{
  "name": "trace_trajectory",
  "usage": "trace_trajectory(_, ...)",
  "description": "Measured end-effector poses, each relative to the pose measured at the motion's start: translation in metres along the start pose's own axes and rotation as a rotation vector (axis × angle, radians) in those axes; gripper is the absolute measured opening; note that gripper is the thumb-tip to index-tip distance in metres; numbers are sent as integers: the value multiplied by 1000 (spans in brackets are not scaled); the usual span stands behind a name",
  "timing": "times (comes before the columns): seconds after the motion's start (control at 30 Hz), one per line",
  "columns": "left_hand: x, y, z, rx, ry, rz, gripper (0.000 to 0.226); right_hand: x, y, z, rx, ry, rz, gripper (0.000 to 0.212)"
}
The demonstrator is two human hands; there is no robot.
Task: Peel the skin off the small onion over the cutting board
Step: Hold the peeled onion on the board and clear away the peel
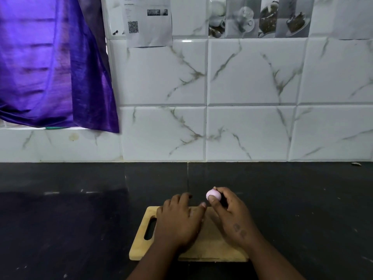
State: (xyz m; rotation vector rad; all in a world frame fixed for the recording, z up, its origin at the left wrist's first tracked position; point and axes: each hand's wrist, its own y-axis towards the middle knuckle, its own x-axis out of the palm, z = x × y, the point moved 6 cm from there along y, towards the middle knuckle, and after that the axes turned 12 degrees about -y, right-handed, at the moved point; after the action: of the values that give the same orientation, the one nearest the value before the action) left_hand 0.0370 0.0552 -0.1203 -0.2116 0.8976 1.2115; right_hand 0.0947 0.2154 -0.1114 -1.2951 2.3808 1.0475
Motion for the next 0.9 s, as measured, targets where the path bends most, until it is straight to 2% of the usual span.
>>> trace_trajectory(0.07, 4, -1, 3, -2, 145, -43, 85, -1, 1, 2, 36, 28, 3, 16)
trace_trajectory(0.1, 7, -2, 5, 11, 206, -58, 86, -2, 1, 2, 51, 38, -1, 16)
trace_trajectory(0.23, 13, 0, 6, 3, 372, -87, 78, -2, 2, 3, 71, 39, 3, 16)
trace_trajectory(0.4, 17, 11, 11, -25, 421, -172, 68, -2, 1, 4, 88, 60, -10, 19)
trace_trajectory(0.6, 26, 18, 31, 59, 511, -235, 35, -1, 1, 6, 92, 43, -21, 18)
trace_trajectory(0.9, 27, 8, 45, 131, 533, -359, 26, 3, 2, 12, 162, 39, -83, 22)
